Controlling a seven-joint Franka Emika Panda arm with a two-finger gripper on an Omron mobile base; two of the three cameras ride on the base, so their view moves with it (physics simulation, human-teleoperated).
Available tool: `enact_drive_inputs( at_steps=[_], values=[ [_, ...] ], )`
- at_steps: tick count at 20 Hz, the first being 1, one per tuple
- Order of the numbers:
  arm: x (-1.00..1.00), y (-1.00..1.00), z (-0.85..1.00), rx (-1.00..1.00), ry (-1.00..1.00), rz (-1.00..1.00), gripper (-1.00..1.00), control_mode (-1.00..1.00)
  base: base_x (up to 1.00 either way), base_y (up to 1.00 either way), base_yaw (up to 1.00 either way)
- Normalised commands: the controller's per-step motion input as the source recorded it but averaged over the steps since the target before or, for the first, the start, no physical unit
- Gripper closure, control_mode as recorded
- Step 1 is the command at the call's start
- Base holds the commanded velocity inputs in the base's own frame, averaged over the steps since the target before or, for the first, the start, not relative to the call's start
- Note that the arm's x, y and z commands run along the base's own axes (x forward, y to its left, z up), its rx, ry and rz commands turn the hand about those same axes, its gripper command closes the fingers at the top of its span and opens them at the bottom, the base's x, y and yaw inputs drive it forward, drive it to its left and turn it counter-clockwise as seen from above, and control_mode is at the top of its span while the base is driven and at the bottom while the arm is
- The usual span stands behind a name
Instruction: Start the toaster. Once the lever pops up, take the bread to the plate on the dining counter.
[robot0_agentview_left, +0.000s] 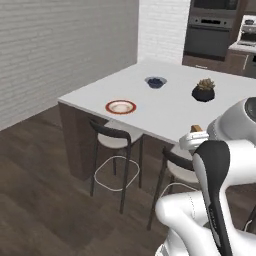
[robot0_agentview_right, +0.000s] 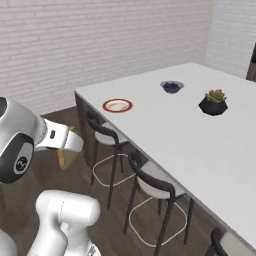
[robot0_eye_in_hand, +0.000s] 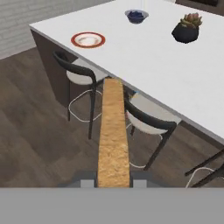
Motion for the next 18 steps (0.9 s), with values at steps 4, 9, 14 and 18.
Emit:
enact_drive_inputs(
  at_steps=[4,9,14,18],
  values=[
    [0.0,0.0,0.0,0.0,0.0,0.0,1.0,1.0,1.0,1.0,-0.3],
    [0.0,0.0,0.0,0.0,0.0,0.0,1.0,1.0,1.0,1.0,-0.39],
    [0.0,0.0,0.0,0.0,0.0,0.0,1.0,1.0,1.0,1.0,-0.42],
    [0.0,0.0,0.0,0.0,0.0,0.0,1.0,1.0,1.0,0.93,-0.33]
  ],
)
